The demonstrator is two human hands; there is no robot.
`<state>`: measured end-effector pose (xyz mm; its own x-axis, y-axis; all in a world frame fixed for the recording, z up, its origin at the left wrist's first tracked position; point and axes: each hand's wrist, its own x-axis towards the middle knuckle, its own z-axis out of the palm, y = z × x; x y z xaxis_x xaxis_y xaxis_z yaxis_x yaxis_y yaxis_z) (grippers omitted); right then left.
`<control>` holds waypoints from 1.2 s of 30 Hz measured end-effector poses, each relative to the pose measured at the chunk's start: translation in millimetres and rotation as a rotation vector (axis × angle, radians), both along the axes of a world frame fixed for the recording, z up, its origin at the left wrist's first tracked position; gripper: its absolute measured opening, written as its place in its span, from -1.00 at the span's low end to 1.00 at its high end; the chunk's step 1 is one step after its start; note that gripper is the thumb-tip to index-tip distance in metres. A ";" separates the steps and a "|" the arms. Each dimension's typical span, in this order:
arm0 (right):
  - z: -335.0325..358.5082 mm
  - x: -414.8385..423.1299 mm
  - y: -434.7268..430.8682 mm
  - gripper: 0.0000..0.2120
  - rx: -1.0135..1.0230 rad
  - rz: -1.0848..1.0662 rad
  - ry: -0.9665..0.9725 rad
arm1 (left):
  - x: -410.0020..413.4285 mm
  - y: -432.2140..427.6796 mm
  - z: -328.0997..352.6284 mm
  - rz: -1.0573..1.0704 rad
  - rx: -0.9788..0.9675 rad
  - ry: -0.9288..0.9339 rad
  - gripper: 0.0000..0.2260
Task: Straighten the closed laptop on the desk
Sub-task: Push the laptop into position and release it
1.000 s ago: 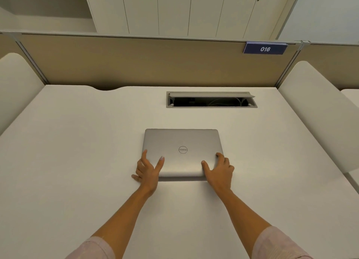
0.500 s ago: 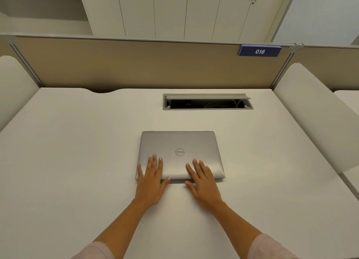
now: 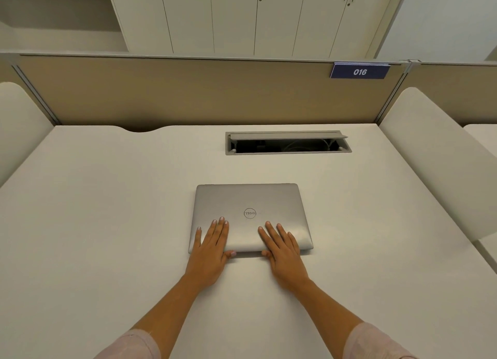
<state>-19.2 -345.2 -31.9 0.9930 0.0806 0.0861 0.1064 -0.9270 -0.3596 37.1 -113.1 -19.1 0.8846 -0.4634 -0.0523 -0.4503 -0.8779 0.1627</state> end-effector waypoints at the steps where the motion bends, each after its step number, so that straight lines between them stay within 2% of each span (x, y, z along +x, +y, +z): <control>1: 0.5 1.3 -0.1 -0.50 0.000 0.003 0.005 | 0.9 -0.2 0.3 0.000 0.004 0.005 -0.34; 15: 4.6 -6.1 7.4 -0.48 -0.070 -0.031 0.018 | 2.4 1.4 -2.8 -0.023 -0.052 -0.009 -0.30; 20: 3.5 -35.6 14.1 -0.42 -0.045 0.044 0.010 | -29.1 -0.3 -10.4 -0.031 -0.105 -0.043 -0.33; 27: 3.1 -66.6 18.6 -0.35 -0.052 0.131 0.057 | -77.4 0.0 -22.8 -0.034 -0.175 0.025 -0.28; 36: -2.1 -82.7 22.0 -0.31 -0.066 0.116 0.111 | -88.4 2.1 -19.5 -0.055 -0.092 0.038 -0.40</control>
